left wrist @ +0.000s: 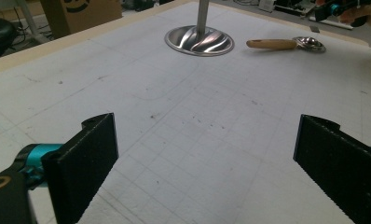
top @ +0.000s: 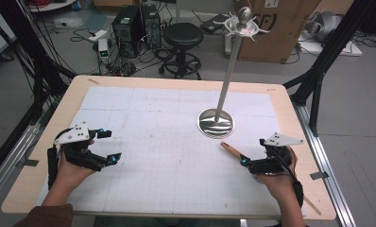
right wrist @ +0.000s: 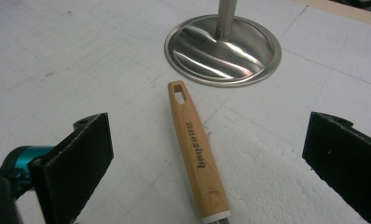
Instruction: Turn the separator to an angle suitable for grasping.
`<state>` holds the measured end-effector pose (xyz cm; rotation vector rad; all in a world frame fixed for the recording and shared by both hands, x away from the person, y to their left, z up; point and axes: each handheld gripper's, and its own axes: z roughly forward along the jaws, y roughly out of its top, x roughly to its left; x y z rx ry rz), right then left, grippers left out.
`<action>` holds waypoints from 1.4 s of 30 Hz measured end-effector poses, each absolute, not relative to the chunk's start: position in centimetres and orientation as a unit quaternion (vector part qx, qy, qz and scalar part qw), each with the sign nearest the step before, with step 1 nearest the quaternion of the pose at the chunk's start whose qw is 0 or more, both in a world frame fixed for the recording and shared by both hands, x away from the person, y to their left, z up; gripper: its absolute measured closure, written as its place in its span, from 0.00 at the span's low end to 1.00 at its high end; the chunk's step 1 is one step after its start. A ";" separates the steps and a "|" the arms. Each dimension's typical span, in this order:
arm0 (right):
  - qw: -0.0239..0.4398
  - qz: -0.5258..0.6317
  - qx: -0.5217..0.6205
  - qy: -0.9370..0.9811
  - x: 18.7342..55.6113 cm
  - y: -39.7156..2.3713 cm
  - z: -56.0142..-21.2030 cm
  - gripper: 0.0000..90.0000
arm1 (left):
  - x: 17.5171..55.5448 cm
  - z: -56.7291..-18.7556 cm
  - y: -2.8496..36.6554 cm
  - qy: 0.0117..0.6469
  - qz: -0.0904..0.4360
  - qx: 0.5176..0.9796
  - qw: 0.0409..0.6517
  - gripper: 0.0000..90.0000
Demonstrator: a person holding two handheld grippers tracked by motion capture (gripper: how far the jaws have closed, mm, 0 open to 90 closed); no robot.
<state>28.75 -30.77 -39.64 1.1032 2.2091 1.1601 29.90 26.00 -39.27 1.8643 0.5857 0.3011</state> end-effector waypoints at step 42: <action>0.172 0.320 0.403 0.840 30.0 -30.8 -41.3 0.17 | 29.8 -39.7 25.3 0.238 0.121 0.802 0.534 0.08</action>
